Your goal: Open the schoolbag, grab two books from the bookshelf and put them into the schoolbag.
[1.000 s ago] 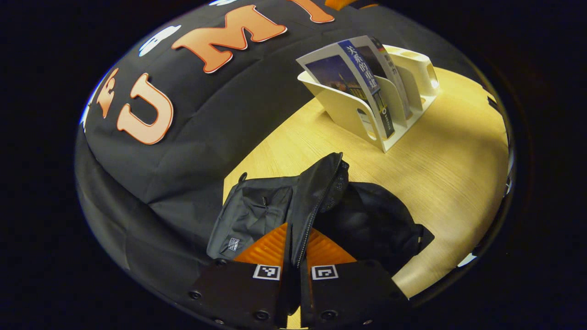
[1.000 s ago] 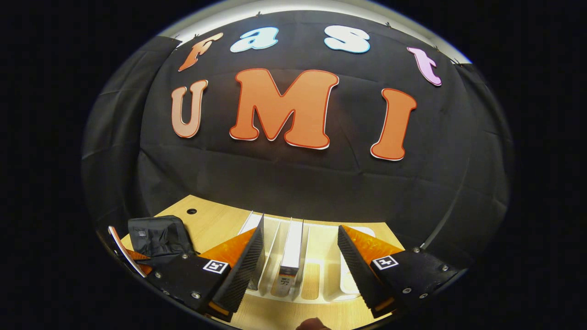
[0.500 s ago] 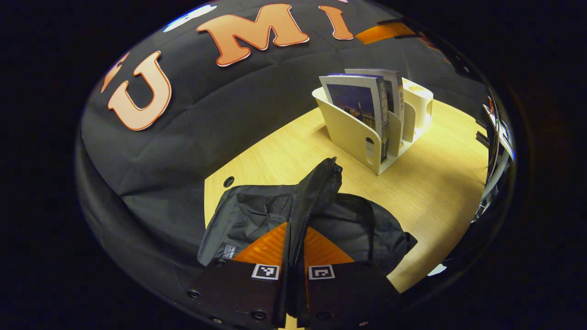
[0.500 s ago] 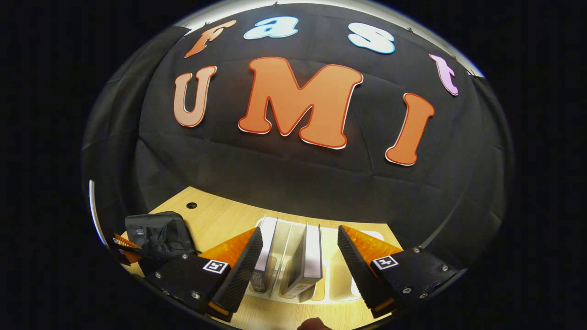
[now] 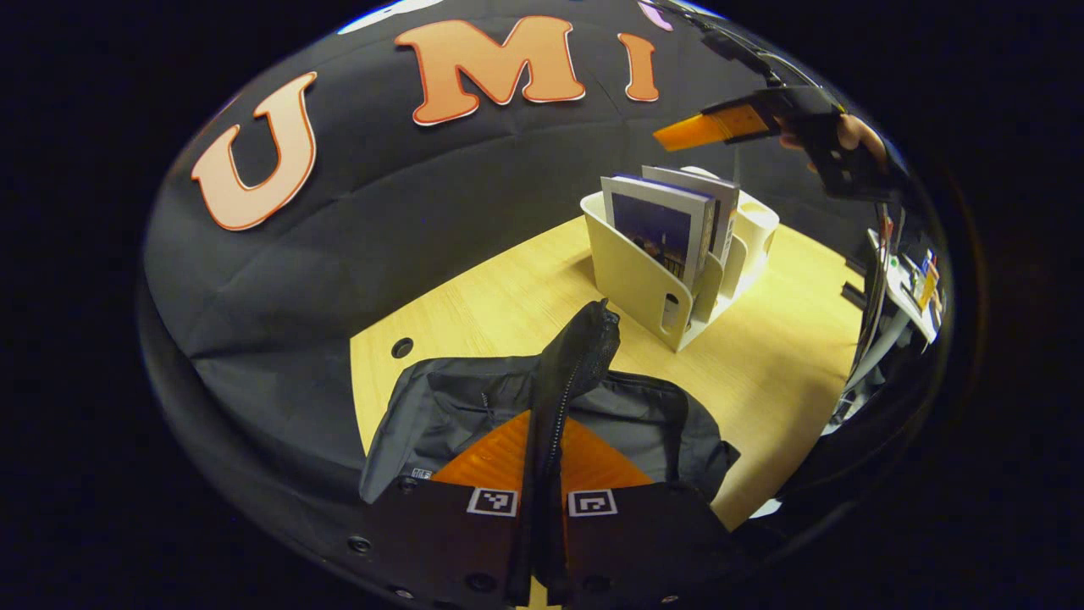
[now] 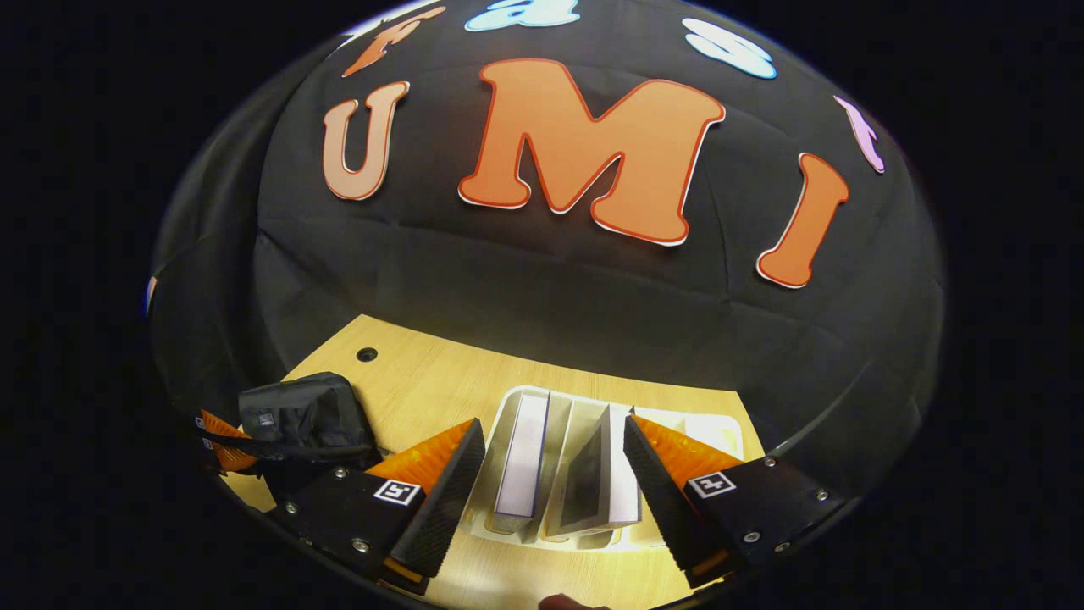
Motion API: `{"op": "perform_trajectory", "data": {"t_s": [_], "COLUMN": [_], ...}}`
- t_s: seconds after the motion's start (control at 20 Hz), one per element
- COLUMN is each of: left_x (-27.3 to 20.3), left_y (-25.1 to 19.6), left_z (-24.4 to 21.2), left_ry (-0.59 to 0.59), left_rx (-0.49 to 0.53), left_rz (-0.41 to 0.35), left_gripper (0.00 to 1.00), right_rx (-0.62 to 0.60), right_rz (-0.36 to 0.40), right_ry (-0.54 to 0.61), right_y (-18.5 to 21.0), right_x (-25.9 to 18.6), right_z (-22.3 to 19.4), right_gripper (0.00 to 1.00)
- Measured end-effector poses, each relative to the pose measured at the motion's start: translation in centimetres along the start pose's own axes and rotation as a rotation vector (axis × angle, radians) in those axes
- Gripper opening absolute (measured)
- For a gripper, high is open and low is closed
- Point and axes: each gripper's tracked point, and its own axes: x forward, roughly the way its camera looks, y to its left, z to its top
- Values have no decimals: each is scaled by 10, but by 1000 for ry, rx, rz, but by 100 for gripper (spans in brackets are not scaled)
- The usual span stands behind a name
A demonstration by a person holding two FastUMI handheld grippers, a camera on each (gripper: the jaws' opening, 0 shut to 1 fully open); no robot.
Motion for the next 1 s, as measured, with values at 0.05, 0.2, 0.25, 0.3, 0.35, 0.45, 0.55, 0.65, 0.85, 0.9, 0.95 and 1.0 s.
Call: {"op": "perform_trajectory", "data": {"t_s": [0.05,0.2,0.25,0.3,0.35,0.45,0.55,0.65,0.85,0.9,0.95,1.0], "left_x": [-2,-7,-8,-11,-11,-9,-9,-8,-5,-5,-5,-5], "left_y": [4,12,15,17,20,28,33,39,37,37,39,42], "left_z": [3,12,16,17,18,19,23,22,22,21,22,23], "left_ry": [2,-9,-20,-24,-31,-33,-34,-23,21,29,32,37], "left_rx": [-6,-45,-65,-86,-106,-135,-156,-163,-198,-203,-197,-197], "left_rz": [-23,-99,-127,-149,-173,-200,-224,-244,-311,-321,-321,-324], "left_gripper": [8,8,7,8,7,8,8,7,7,7,7,7], "right_rx": [9,95,115,115,106,94,96,104,120,125,121,121], "right_rz": [4,36,37,33,22,5,0,7,12,9,7,-3], "right_ry": [45,147,161,173,186,231,294,359,473,495,522,544], "right_y": [2,12,14,14,12,13,14,16,23,23,24,23], "right_x": [7,22,29,32,36,46,57,66,77,80,82,83], "right_z": [-6,-20,-20,-19,-18,-20,-27,-37,-55,-58,-62,-65], "right_gripper": [98,99,99,99,99,99,99,99,99,99,97,95]}}
